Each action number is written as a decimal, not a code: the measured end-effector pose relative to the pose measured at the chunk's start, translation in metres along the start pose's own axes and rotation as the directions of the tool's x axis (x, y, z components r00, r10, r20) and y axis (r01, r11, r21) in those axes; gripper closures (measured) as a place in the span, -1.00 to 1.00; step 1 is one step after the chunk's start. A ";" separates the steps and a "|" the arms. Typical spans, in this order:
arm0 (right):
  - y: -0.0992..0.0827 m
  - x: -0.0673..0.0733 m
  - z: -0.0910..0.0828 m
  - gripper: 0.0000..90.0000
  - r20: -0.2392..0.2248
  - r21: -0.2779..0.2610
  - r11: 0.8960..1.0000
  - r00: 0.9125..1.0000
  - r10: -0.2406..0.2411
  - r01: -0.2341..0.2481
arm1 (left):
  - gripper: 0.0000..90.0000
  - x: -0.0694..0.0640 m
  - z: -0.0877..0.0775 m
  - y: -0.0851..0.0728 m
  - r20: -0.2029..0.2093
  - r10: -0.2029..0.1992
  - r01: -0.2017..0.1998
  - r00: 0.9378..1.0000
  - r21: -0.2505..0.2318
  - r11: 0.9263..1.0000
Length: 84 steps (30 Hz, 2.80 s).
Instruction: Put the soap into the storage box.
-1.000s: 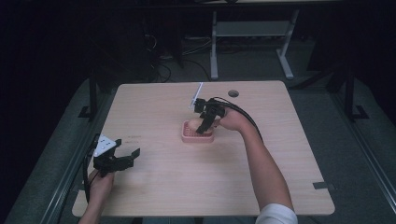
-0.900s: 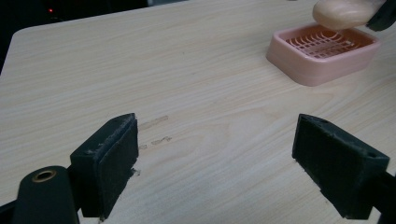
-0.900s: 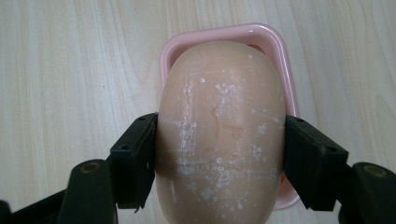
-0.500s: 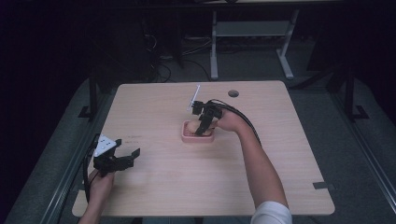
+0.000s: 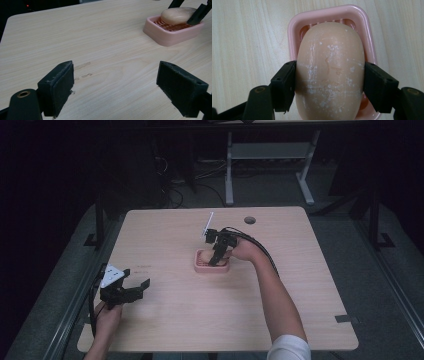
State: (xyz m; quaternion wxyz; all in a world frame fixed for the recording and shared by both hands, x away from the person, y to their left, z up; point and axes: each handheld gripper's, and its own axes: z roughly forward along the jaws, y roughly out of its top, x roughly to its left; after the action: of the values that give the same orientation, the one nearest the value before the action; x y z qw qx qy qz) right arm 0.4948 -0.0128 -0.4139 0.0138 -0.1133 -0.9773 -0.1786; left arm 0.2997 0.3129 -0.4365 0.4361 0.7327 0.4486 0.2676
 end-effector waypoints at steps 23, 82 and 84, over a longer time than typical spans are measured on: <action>-0.004 -0.001 -0.006 -0.38 0.000 -0.011 1.000 1.000 0.029 -0.029 | -0.69 -0.001 0.000 0.001 0.001 0.007 -0.007 1.000 0.005 1.000; -0.061 0.011 -0.032 -0.45 0.014 -0.080 0.990 0.993 0.118 -0.117 | -0.69 -0.003 0.002 0.000 0.006 0.005 -0.005 1.000 0.006 1.000; -0.062 0.012 -0.033 -0.45 0.019 -0.088 0.989 0.993 0.117 -0.115 | -0.69 -0.003 0.002 0.000 0.006 0.008 -0.008 1.000 0.009 1.000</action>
State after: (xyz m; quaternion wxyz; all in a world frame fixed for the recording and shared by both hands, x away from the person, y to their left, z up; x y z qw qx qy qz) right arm 0.4682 -0.0786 -0.4036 0.0077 -0.1726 -0.9604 -0.2186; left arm 0.3001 0.3094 -0.4372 0.4331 0.7372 0.4456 0.2653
